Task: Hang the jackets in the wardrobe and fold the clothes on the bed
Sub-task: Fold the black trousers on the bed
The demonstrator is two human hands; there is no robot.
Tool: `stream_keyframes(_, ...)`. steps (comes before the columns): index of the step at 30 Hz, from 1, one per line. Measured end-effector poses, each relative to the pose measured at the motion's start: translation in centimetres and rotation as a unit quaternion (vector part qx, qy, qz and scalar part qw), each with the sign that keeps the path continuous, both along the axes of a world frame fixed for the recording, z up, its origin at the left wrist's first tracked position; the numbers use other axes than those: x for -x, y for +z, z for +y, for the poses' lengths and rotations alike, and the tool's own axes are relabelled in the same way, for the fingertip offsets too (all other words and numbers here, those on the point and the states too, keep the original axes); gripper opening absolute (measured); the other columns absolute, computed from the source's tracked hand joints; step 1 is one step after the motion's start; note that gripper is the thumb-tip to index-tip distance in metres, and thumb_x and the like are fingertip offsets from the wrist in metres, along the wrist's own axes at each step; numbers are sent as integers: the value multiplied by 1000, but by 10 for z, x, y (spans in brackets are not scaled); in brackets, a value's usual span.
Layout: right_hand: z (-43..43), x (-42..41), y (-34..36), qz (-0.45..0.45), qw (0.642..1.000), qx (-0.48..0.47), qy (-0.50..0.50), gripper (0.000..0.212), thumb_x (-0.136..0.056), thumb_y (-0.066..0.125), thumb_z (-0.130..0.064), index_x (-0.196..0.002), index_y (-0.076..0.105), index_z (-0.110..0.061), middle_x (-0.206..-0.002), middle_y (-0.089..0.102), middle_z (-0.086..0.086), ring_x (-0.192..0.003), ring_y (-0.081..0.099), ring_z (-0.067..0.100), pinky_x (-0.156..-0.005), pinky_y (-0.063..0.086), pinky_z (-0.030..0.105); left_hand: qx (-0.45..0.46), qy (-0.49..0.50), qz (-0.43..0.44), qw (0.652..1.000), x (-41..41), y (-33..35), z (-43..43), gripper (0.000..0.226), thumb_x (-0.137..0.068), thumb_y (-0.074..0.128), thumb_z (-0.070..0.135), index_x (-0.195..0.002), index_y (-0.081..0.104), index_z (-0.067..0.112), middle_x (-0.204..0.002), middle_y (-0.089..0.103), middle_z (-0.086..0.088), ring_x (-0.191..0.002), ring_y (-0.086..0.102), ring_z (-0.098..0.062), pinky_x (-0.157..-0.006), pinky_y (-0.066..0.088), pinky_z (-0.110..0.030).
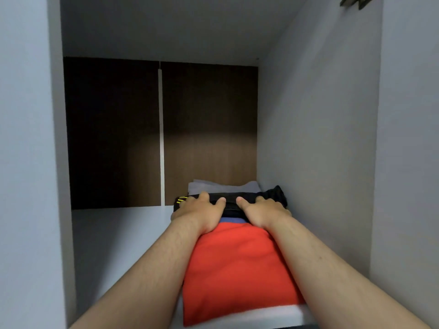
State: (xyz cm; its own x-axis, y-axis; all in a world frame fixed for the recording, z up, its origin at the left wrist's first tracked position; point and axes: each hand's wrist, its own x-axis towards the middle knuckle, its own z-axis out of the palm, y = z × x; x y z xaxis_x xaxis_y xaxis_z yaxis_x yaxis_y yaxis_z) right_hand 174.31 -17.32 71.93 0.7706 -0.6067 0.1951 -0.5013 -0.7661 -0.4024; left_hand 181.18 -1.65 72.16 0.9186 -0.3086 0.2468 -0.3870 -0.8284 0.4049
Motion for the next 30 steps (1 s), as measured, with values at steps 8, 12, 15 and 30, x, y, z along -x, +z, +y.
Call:
stream_keyframes(8,2,6,-1,-53,999,-6,4,84,-84,25,-75,-145,44,-21,-147,48,8,-134,42,32,-108,35,47,30,-4,-74,997,24,-7,19,70,-94,23,67,-140,45,19,-146,46,-8,-138,37,-27,-109,33,-49)
stream_keyframes(12,0,5,-2,-95,995,-13,2,71,-87,30,-67,-133,56,-19,-135,58,10,-123,51,33,-103,41,46,97,-12,-200,975,60,12,38,64,-92,23,65,-109,64,19,-118,65,-7,-115,56,-29,-102,41,-47)
stream_keyframes(15,7,10,7,-174,985,0,1,55,-93,39,-54,-124,59,-13,-127,61,15,-117,55,38,-97,45,44,82,-42,-247,965,90,19,45,63,-89,26,66,-107,65,20,-113,66,-4,-109,58,-28,-92,44,-41)
stream_keyframes(30,93,125,25,-247,933,202,167,50,-91,59,-28,-140,50,-21,-140,54,-1,-128,51,23,-106,42,38,237,-119,-170,949,128,31,138,61,-86,63,38,-144,46,27,-145,51,6,-130,49,-15,-97,37,-23)
